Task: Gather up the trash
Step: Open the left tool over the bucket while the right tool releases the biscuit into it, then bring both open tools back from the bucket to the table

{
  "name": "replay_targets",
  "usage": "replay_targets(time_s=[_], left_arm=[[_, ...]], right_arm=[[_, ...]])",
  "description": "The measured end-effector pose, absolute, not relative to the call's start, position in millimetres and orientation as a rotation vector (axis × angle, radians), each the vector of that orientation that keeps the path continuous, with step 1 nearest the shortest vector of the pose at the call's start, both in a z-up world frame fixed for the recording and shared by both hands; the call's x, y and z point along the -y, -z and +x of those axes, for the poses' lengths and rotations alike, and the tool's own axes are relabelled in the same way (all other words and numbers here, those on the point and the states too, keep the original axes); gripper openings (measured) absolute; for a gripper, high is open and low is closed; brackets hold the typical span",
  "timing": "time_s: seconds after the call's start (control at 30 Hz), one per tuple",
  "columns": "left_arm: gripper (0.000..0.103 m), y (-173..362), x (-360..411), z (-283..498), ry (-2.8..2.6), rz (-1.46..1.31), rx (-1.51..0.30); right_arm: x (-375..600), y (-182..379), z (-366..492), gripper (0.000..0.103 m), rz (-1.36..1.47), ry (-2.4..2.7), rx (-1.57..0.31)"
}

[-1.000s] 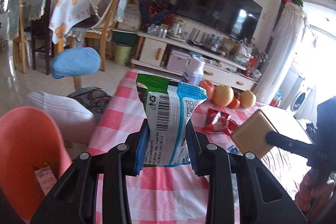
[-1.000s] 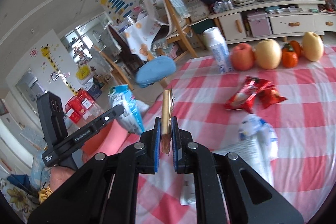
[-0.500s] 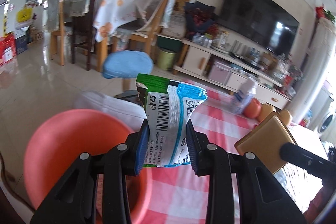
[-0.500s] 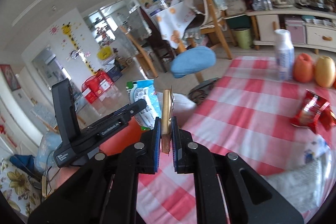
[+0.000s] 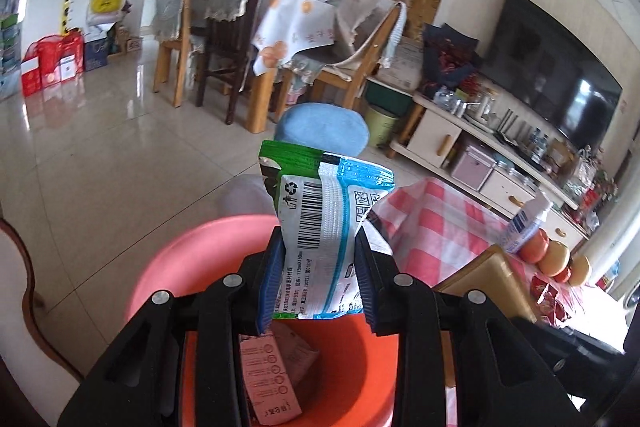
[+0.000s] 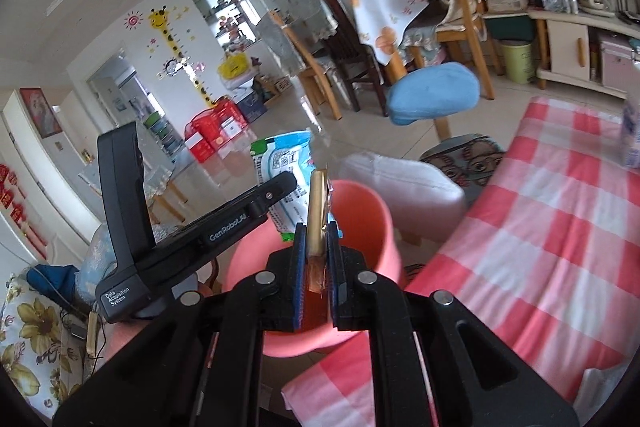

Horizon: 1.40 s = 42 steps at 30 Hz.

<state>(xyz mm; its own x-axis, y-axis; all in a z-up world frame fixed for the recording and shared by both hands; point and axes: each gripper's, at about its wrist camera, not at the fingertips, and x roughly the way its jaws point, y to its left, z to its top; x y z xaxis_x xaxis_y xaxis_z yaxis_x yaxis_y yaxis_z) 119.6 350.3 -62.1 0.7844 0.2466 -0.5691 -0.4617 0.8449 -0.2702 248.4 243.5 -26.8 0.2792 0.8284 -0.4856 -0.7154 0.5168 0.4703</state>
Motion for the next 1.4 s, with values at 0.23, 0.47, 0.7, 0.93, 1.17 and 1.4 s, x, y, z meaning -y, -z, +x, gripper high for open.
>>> replay_targets(time_s=[0.23, 0.47, 0.7, 0.93, 1.17, 1.4], left_arm=[[0.071, 65, -357, 122, -0.483, -0.406, -0.568], [0.083, 64, -342, 128, -0.486, -0.352, -0.551], [0.085, 62, -318, 137, -0.446, -0.265, -0.510], [0.091, 67, -307, 141, -0.378, -0.313, -0.502], [0.092, 75, -291, 154, -0.422, -0.235, -0.591], [0.092, 78, -266, 162, -0.400, -0.142, -0.631]], right_arm=[[-250, 50, 249, 0.056, 0.167, -0.979, -0.835], [-219, 51, 237, 0.073, 0.110, -0.865, -0.771], [-193, 50, 229, 0.082, 0.068, -0.783, -0.722], [-173, 47, 222, 0.087, 0.035, -0.720, -0.697], [-148, 49, 220, 0.091, 0.037, -0.664, -0.700], [-120, 51, 220, 0.094, 0.030, -0.591, -0.706]])
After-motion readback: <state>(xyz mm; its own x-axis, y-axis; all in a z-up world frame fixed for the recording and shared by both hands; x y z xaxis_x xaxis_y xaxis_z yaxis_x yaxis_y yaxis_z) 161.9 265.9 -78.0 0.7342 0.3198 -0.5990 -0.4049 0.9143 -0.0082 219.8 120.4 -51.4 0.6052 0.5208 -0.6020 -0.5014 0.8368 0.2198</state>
